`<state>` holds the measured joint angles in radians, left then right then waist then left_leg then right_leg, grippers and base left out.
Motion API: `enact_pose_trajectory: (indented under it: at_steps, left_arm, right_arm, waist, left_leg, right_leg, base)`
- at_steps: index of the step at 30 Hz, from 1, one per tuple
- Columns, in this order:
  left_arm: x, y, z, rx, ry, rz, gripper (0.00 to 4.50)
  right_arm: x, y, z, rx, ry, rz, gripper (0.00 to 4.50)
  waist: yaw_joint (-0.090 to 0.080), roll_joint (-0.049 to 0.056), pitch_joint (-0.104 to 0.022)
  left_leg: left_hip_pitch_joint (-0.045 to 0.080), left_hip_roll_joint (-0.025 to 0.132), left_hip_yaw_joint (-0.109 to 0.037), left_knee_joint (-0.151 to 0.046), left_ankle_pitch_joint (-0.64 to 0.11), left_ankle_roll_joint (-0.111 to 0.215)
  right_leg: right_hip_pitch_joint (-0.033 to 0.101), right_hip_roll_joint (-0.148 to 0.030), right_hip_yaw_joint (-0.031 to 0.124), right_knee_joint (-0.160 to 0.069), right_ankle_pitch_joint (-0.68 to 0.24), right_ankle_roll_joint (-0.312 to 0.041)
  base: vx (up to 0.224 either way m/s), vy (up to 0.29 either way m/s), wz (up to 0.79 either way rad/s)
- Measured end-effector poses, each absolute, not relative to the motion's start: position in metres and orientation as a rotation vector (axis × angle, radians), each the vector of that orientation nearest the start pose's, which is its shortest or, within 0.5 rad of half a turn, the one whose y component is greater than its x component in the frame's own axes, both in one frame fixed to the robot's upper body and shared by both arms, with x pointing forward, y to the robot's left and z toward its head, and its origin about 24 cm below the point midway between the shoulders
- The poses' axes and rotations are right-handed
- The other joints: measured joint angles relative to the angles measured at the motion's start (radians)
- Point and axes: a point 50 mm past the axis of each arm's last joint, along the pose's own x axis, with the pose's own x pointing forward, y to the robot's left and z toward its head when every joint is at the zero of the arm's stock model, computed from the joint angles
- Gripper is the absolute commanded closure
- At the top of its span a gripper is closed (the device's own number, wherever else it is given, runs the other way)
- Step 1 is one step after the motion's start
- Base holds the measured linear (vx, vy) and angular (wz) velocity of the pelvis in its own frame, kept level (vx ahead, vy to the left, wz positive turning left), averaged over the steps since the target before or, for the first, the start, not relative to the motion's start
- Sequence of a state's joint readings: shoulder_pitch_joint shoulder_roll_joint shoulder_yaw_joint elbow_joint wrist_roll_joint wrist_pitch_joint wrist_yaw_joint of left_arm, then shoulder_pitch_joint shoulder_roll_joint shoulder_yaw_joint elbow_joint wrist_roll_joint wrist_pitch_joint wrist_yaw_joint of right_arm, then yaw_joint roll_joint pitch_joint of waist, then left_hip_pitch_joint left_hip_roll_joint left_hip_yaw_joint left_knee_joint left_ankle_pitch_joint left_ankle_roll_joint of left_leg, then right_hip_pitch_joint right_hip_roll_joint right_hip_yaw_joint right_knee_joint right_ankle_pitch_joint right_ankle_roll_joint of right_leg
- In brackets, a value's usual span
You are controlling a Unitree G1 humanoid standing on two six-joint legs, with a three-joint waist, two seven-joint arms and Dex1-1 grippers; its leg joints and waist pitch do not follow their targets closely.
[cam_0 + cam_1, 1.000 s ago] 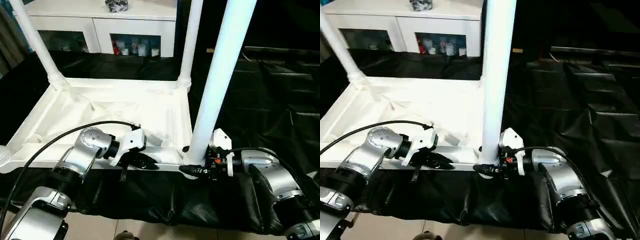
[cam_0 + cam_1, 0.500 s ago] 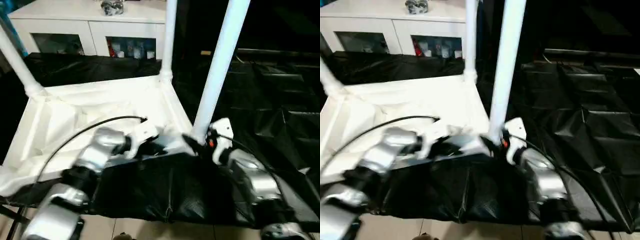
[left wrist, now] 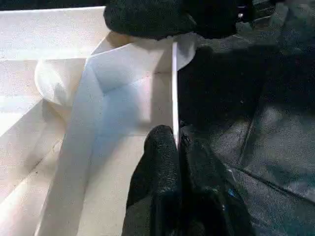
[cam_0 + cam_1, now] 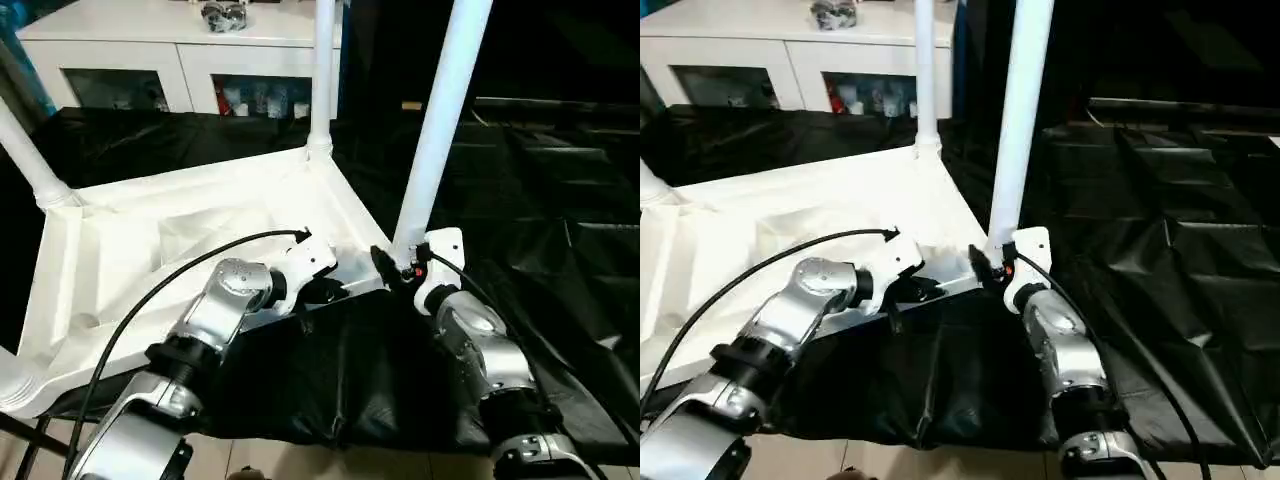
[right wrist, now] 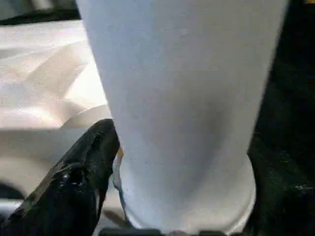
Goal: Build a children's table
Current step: Rotate leg to tighten
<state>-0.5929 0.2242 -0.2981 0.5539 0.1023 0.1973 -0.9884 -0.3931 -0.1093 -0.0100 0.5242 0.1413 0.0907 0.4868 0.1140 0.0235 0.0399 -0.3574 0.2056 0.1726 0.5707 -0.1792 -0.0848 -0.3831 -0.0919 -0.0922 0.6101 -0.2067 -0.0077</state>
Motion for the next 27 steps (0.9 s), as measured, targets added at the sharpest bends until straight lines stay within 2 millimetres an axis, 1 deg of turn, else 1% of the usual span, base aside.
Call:
enact_pose_trajectory:
  at_steps: [2,6,10,13,16,18,20,21,23,26,27]
  left_arm:
    - [0.318,0.095,0.046,0.404,0.423,-1.231,4.5]
    - [0.313,0.11,0.049,0.411,0.429,-1.336,4.5]
    - [0.309,0.12,0.05,0.423,0.439,-1.406,4.5]
    - [0.307,0.124,0.051,0.418,0.448,-1.449,4.5]
    - [0.305,0.129,0.052,0.406,0.465,-1.494,4.5]
    - [0.304,0.133,0.052,0.399,0.48,-1.525,4.5]
    - [0.302,0.136,0.052,0.4,0.492,-1.551,4.5]
    - [0.301,0.137,0.052,0.405,0.494,-1.564,4.5]
    - [0.301,0.138,0.053,0.408,0.495,-1.57,4.5]
    - [0.301,0.138,0.053,0.408,0.496,-1.577,4.5]
    - [0.301,0.138,0.053,0.408,0.497,-1.578,4.5]
  right_arm:
    - [0.313,-0.133,0.025,0.063,0.228,0.591,0.63]
    - [0.298,-0.144,0.028,-0.021,0.247,0.828,0.63]
    - [0.288,-0.148,0.031,-0.061,0.269,0.996,0.63]
    - [0.283,-0.154,0.035,-0.11,0.288,1.099,0.63]
    - [0.278,-0.157,0.039,-0.122,0.314,1.191,0.63]
    - [0.275,-0.157,0.041,-0.148,0.33,1.262,0.88]
    - [0.273,-0.157,0.042,-0.163,0.343,1.309,0.96]
    - [0.272,-0.156,0.042,-0.166,0.347,1.328,1.08]
    - [0.272,-0.154,0.042,-0.168,0.348,1.341,1.32]
    - [0.272,-0.152,0.042,-0.166,0.35,1.346,1.43]
    - [0.272,-0.152,0.041,-0.162,0.353,1.347,1.56]
  waist:
    - [0.0,0.0,0.0]
    - [0.001,-0.001,0.001]
    - [0.009,-0.003,0.002]
    - [0.014,-0.004,0.003]
    - [0.02,-0.005,0.004]
    - [0.026,-0.006,0.004]
    - [0.029,-0.006,0.004]
    - [0.03,-0.006,0.005]
    - [0.03,-0.006,0.005]
    - [0.03,-0.006,0.005]
    - [0.029,-0.006,0.005]
  left_leg:
    - [0.0,0.0,0.0,-0.001,0.0,0.0]
    - [-0.003,0.0,0.0,-0.001,0.0,0.001]
    - [-0.005,0.001,0.0,0.0,0.0,0.001]
    - [-0.008,0.001,0.0,0.001,0.0,0.001]
    - [-0.009,0.001,0.0,0.001,0.0,0.001]
    - [-0.01,0.001,0.0,0.001,0.0,0.001]
    - [-0.011,0.001,0.0,0.001,0.0,0.002]
    - [-0.011,0.001,0.0,0.001,0.0,0.002]
    - [-0.011,0.001,0.0,0.002,0.0,0.002]
    - [-0.01,0.001,0.0,0.002,0.0,0.002]
    - [-0.01,0.001,0.0,0.002,0.0,0.002]
  right_leg:
    - [-0.001,0.0,0.0,0.0,-0.001,0.0]
    - [-0.002,0.0,-0.001,0.0,-0.004,0.001]
    - [-0.003,0.0,-0.001,0.0,-0.004,0.0]
    - [-0.003,0.0,-0.001,0.0,-0.004,0.0]
    - [-0.004,0.0,-0.001,0.0,-0.004,0.0]
    - [-0.006,0.0,-0.001,0.0,-0.004,0.0]
    - [-0.006,0.0,-0.002,0.0,-0.004,0.0]
    - [-0.006,0.0,-0.002,0.0,-0.004,0.0]
    - [-0.006,0.0,-0.002,0.0,-0.004,0.0]
    - [-0.006,0.0,-0.002,0.001,-0.004,0.0]
    - [-0.006,0.0,-0.002,0.001,-0.004,0.0]
  base:
    - [0.0,0.0,0.0]
    - [0.0,0.0,0.0]
    - [0.0,0.0,0.0]
    - [0.0,0.0,0.0]
    - [0.0,0.0,0.0]
    - [0.0,0.0,0.0]
    - [0.0,0.0,0.0]
    - [0.0,0.0,0.0]
    - [0.0,0.0,0.0]
    - [0.0,0.0,0.0]
    - [0.0,0.0,0.0]
